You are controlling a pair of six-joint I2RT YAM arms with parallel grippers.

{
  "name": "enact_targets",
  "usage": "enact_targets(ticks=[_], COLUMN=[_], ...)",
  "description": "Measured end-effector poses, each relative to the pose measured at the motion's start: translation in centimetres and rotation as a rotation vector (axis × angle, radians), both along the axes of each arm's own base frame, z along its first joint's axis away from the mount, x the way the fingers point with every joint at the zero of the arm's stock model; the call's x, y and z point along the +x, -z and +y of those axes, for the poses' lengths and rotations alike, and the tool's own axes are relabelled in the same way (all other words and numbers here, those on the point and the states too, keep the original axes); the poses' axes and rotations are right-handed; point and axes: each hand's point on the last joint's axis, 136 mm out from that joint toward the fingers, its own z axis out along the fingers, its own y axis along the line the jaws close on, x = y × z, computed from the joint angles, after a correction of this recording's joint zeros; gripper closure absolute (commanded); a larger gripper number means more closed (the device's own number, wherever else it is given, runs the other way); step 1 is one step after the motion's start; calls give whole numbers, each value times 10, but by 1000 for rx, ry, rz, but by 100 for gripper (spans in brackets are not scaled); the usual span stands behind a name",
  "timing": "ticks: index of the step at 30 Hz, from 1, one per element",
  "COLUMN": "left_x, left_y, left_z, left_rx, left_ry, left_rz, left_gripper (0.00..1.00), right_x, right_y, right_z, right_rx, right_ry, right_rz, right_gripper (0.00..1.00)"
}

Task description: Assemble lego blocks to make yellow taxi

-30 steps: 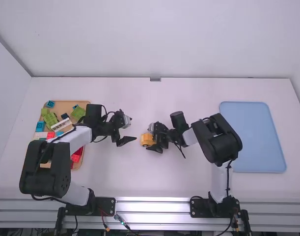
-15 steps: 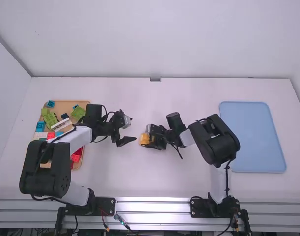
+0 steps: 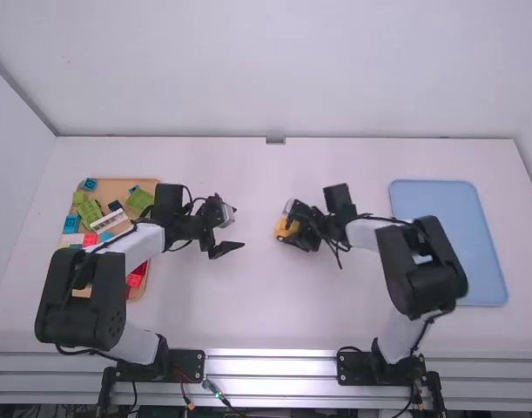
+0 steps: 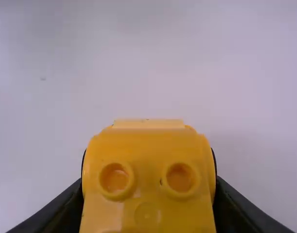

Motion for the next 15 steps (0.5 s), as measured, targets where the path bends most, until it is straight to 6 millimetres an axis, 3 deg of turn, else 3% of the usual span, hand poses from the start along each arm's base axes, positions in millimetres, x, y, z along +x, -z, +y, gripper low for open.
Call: enact_targets(ticks=[2, 4, 6, 9, 11, 12, 13, 15], left_x=[4, 12, 16, 23, 27, 27, 30, 31], left_y=[-2, -2, 0, 4, 4, 4, 4, 4], left_z=[-2, -3, -3, 0, 2, 2, 3, 3], left_rx=[1, 2, 1, 5, 9, 9, 8, 5], left_ry=[-4, -26, -41, -80, -108, -108, -121, -132], left_rz=[-16, -29, -30, -13, -8, -8, -6, 2], left_gripper=[1, 1, 1, 1, 1, 1, 1, 1], right_x=[12, 35, 46, 61, 60, 60, 53, 40], right_y=[-12, -36, -46, -56, -54, -54, -50, -43], right_z=[-20, -76, -109, -182, -237, -237, -267, -305], right_rx=[-20, -50, -58, -63, -63, -63, -61, -51], right_ry=[61, 224, 319, 531, 696, 696, 791, 914], right_rz=[-34, -88, -111, -134, -112, -112, -89, -56], right_gripper=[59, 59, 59, 58, 58, 58, 57, 57])
